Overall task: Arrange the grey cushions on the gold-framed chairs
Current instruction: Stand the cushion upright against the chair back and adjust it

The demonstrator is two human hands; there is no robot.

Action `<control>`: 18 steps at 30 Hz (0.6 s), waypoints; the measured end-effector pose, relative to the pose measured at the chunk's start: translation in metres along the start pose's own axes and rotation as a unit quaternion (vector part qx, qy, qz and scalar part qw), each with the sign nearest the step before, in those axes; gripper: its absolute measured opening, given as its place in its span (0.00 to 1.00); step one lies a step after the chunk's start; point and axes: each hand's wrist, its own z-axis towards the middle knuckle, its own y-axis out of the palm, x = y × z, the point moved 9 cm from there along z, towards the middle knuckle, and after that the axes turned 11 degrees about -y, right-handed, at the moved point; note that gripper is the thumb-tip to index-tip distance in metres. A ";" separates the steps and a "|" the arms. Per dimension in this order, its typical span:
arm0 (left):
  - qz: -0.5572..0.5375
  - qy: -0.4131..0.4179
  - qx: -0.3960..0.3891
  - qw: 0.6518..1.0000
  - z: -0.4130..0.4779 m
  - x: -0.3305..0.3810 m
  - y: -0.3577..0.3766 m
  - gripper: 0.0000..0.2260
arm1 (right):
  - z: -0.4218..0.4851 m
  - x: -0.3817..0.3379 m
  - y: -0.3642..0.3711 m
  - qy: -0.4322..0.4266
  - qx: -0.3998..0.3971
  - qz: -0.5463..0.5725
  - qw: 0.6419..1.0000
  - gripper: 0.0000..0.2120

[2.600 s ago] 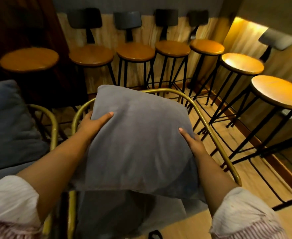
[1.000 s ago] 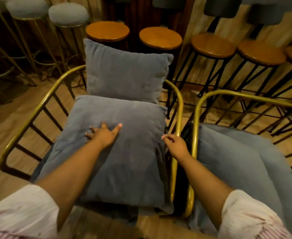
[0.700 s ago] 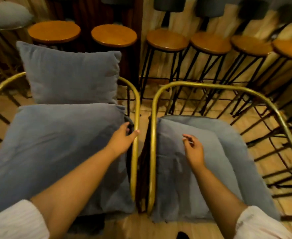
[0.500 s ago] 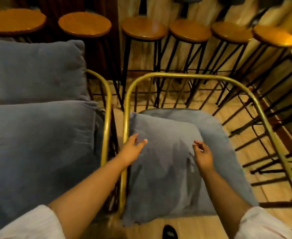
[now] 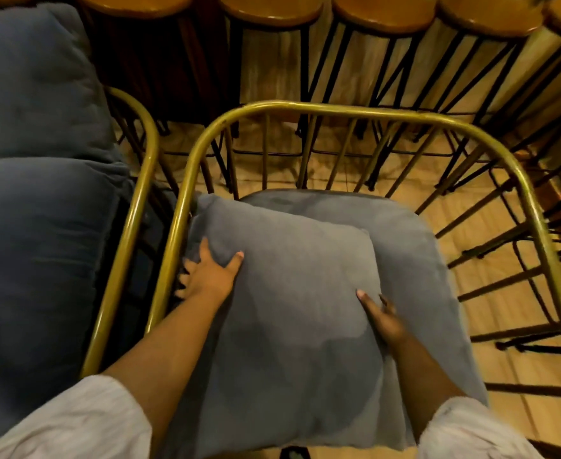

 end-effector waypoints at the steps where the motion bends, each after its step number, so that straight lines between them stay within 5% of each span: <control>1: 0.001 -0.008 0.005 1.000 0.002 -0.001 0.001 0.38 | 0.002 0.005 0.000 0.006 -0.003 0.011 1.000 0.51; 10: -0.044 -0.012 0.021 0.999 -0.012 0.013 -0.001 0.37 | 0.004 -0.020 -0.019 -0.019 0.004 0.057 0.998 0.36; 18: -0.052 0.048 -0.108 0.992 -0.044 0.037 0.083 0.39 | -0.008 -0.017 -0.109 -0.018 0.046 -0.012 0.999 0.43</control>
